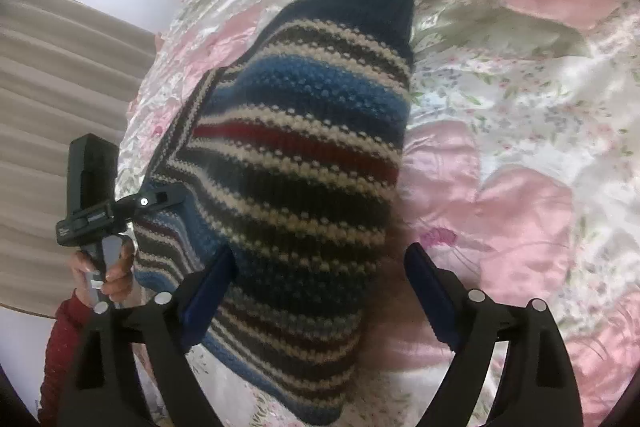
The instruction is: Fold small clothes
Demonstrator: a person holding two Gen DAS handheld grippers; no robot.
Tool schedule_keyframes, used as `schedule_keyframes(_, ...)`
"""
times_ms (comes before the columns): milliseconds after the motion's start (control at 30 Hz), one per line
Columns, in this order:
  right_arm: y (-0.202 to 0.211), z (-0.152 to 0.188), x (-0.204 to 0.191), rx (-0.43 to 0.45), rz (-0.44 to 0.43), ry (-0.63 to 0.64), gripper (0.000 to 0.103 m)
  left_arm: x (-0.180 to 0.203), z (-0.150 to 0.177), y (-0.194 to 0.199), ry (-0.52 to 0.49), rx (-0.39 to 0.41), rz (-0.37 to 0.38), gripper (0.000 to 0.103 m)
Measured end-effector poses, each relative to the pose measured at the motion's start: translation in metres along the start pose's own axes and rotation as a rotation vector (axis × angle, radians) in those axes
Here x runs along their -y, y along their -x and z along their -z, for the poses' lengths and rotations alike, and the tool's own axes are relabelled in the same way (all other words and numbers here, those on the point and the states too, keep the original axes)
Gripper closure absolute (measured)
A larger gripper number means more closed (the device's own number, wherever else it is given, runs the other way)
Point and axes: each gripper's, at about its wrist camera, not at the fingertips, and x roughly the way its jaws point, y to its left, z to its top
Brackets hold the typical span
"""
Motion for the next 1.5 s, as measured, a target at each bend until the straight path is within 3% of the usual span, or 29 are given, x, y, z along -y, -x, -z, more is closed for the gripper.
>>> schedule_keyframes(200,-0.027,-0.005,0.003,-0.032,-0.097,-0.062,0.014,0.006,-0.004,-0.012,-0.024,-0.014,-0.005,0.029)
schedule_keyframes(233,-0.03,-0.005,0.005,-0.034,-0.112,-0.078,0.015,0.005,-0.005,-0.012,-0.02,-0.011,0.003,0.036)
schedule_keyframes(267,-0.032,-0.004,0.007,-0.033,-0.125,-0.086,0.017,0.004,-0.003,-0.011,-0.011,-0.009,0.021,0.053)
schedule_keyframes(300,-0.032,-0.003,0.006,-0.021,-0.124,-0.079,0.021,0.001,-0.001,-0.011,0.011,-0.009,0.065,0.061)
schedule_keyframes(467,-0.018,0.004,-0.005,0.02,-0.081,-0.014,0.041,0.002,0.012,-0.003,0.026,0.064,0.081,0.072)
schedule_keyframes(700,0.016,0.015,-0.013,0.059,-0.066,0.029,0.048,0.029,0.026,0.008,0.001,0.096,0.112,0.076)
schedule_keyframes(1000,0.107,0.058,0.006,0.128,-0.052,0.06,0.049,0.138,0.077,0.005,-0.111,0.112,0.171,0.076)
schedule_keyframes(1200,0.163,0.095,0.061,0.141,-0.012,0.04,0.048,0.198,0.123,-0.032,-0.163,0.124,0.175,0.076)
schedule_keyframes(1333,0.162,0.114,0.111,0.135,-0.018,-0.058,0.048,0.207,0.14,-0.073,-0.161,0.086,0.158,0.075)
schedule_keyframes(1500,0.141,0.136,0.146,0.142,-0.044,-0.099,0.045,0.196,0.154,-0.11,-0.164,0.093,0.078,0.073)
